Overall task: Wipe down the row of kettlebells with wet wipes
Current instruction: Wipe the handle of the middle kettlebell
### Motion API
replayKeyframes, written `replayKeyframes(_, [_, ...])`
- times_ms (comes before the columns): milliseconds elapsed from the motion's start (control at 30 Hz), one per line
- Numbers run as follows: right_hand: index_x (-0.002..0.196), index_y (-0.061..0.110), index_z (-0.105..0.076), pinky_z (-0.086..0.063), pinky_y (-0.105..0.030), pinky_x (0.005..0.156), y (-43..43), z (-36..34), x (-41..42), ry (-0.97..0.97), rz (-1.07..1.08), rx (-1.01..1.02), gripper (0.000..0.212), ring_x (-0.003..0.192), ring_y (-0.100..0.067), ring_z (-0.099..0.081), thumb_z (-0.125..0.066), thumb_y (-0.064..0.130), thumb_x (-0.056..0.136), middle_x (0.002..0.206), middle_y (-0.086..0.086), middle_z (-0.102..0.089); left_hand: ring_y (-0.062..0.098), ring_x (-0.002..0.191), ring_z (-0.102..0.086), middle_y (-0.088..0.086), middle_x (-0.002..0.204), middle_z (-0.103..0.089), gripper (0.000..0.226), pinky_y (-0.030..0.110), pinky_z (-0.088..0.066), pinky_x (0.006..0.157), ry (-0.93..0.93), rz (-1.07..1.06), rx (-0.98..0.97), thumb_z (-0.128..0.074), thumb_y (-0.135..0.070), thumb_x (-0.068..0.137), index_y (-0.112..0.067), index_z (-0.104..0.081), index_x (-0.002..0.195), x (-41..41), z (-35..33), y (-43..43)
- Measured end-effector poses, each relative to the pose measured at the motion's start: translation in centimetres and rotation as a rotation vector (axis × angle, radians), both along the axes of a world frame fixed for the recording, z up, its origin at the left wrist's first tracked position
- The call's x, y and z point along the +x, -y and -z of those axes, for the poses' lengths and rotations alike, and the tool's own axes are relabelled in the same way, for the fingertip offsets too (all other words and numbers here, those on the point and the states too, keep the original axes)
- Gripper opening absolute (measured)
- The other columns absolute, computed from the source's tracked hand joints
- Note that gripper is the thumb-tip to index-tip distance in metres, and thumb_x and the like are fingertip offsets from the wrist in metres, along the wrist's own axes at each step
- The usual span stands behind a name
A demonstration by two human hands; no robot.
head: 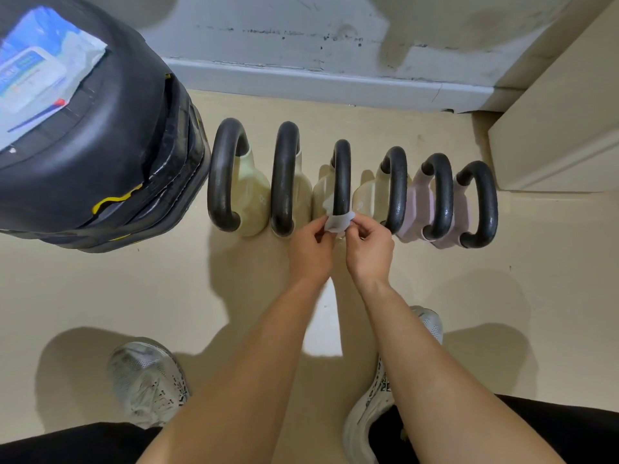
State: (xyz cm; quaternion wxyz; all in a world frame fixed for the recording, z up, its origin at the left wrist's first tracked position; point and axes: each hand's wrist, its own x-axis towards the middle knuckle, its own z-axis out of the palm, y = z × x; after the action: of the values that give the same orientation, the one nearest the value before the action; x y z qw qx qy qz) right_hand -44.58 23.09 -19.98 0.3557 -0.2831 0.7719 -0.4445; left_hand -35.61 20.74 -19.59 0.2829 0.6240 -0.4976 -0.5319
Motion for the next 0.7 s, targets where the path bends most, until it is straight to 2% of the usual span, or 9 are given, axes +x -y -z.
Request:
replayKeyframes(67, [0.101,0.015,-0.079,-0.046,-0.009,0.065,0.2,0.4,0.2,0.0,0.03,-0.005,0.032,0.065,0.005,-0.059,-0.054,-0.002,0.09,0.081,0.007,-0.073,0.002,0.066,-0.056,-0.002,0.077,-0.07,0.019,0.009,-0.044,0.062,0.06,-0.001,-0.016,-0.059,-0.013,0.095,-0.018,-0.076,0.102,-0.1,0.4,0.0])
replayKeyframes(133, [0.095,0.016,-0.077,-0.046,-0.009,0.065,0.3,0.8,0.4,-0.004,0.057,-0.018,0.027,0.066,0.006,-0.059,-0.058,-0.002,0.09,0.079,0.007,-0.071,0.002,0.064,-0.054,-0.001,0.078,-0.068,0.014,0.006,-0.04,0.057,0.111,-0.008,-0.03,-0.061,-0.014,0.094,-0.013,-0.074,0.093,-0.1,0.8,0.3])
replayKeyframes(267, [0.085,0.026,-0.07,-0.051,-0.018,0.072,0.7,1.6,0.8,-0.064,0.076,-0.053,0.027,0.078,-0.004,-0.065,-0.063,0.001,0.091,0.089,-0.001,-0.073,0.012,0.076,-0.061,0.001,0.087,-0.069,0.009,0.014,-0.04,0.063,0.253,-0.026,-0.086,-0.064,-0.016,0.09,-0.014,-0.072,0.091,-0.8,1.4,0.8])
replayKeyframes(400, [0.082,0.028,-0.072,-0.056,-0.028,0.08,0.7,0.9,0.8,-0.08,0.083,-0.042,0.029,0.086,-0.012,-0.069,-0.06,0.003,0.09,0.09,0.001,-0.074,0.013,0.08,-0.065,-0.004,0.085,-0.07,0.008,0.025,-0.052,0.07,0.215,-0.077,-0.074,-0.067,-0.021,0.088,-0.019,-0.073,0.091,-1.0,0.9,0.7])
replayKeyframes(500, [0.084,0.02,-0.076,-0.052,-0.02,0.067,0.8,-0.7,0.6,-0.03,0.105,-0.037,0.027,0.068,-0.001,-0.063,-0.057,0.001,0.088,0.075,0.007,-0.072,0.017,0.074,-0.062,0.002,0.08,-0.068,0.008,0.021,-0.046,0.063,0.23,-0.048,-0.101,-0.066,-0.017,0.088,-0.014,-0.071,0.083,-0.9,0.1,1.1])
replayKeyframes(567, [0.08,0.022,-0.075,-0.046,-0.015,0.059,1.0,-1.8,0.5,0.004,0.118,-0.038,0.032,0.056,0.002,-0.056,-0.054,-0.001,0.086,0.065,0.011,-0.067,0.019,0.069,-0.057,0.012,0.081,-0.067,0.011,0.01,-0.036,0.056,0.246,-0.045,-0.114,-0.062,-0.011,0.088,-0.005,-0.071,0.088,-0.8,-1.1,1.6])
replayKeyframes(600, [0.079,0.022,-0.075,-0.044,-0.014,0.056,1.1,-2.3,0.4,0.009,0.108,-0.042,0.033,0.053,0.001,-0.054,-0.053,-0.001,0.086,0.062,0.011,-0.064,0.017,0.067,-0.056,0.014,0.083,-0.068,0.013,0.006,-0.037,0.055,0.235,-0.053,-0.122,-0.061,-0.01,0.089,-0.003,-0.072,0.092,-0.9,-1.9,2.0])
replayKeyframes(667, [0.075,0.014,-0.073,-0.038,-0.016,0.052,1.5,-3.2,0.1,0.009,0.048,-0.049,0.028,0.049,-0.004,-0.045,-0.051,0.001,0.087,0.056,0.01,-0.056,0.013,0.072,-0.06,0.007,0.085,-0.072,0.019,0.003,-0.042,0.062,0.195,-0.077,-0.157,-0.06,-0.012,0.092,-0.007,-0.075,0.103,-1.2,-3.5,2.7])
replayKeyframes(700, [0.068,0.011,-0.067,-0.034,-0.019,0.051,1.8,-3.6,-0.1,0.012,0.012,-0.056,0.027,0.049,-0.006,-0.039,-0.051,0.003,0.089,0.053,0.009,-0.049,0.011,0.078,-0.064,0.002,0.089,-0.074,0.02,0.005,-0.046,0.069,0.17,-0.081,-0.176,-0.06,-0.014,0.094,-0.011,-0.075,0.107,-1.5,-4.3,3.1])
